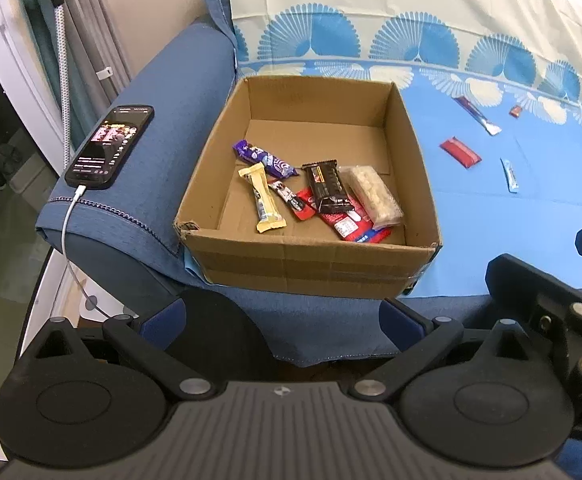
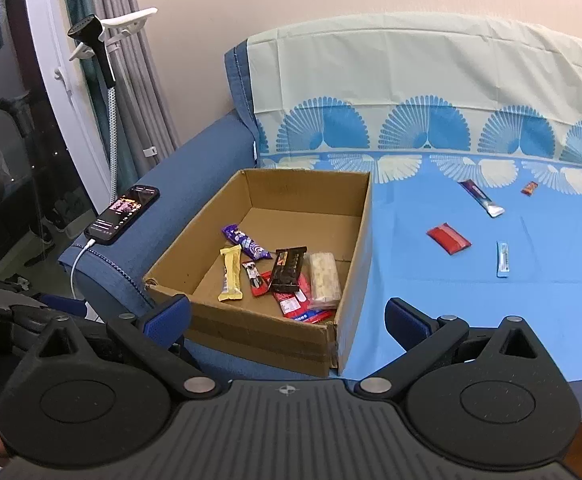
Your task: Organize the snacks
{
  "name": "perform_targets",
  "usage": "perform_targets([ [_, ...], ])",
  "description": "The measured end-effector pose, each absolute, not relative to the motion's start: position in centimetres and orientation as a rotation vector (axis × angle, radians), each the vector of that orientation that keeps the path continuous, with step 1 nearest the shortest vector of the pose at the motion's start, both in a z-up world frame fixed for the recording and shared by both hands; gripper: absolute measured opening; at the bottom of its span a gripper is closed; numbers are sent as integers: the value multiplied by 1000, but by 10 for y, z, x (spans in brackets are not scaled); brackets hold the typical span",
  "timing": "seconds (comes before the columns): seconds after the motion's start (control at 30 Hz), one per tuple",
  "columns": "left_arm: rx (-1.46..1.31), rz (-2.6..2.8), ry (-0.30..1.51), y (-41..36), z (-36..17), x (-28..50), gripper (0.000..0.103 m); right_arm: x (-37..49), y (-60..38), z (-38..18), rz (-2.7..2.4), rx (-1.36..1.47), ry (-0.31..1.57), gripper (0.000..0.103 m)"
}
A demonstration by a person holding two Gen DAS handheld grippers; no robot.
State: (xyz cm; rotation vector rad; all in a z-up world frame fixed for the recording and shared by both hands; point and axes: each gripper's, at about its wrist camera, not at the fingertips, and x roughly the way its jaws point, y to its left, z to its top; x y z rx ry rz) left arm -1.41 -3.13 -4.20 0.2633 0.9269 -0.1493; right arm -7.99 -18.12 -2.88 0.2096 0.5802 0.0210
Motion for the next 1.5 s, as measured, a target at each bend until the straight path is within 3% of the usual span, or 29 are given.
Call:
perform_targets([
  [0.47,375,-206,959,-85,-51,14,103,-62,-223,-48,-23,277,611,102],
  [0.77,369,-326,954,-186,-40,65,103,-53,-329,-50,-245,324,564,102],
  [1.0,334,-304,924,-291,-44,154,103,-19,-439,-56,-415,337,510,102],
  [1.27,282,-299,947,-425,-111,292,103,102,-572,-94,-528,370,463,102],
  [1.5,214,-255,971,-507,-196,395,103,224,-658,-179,-605,449,463,102],
])
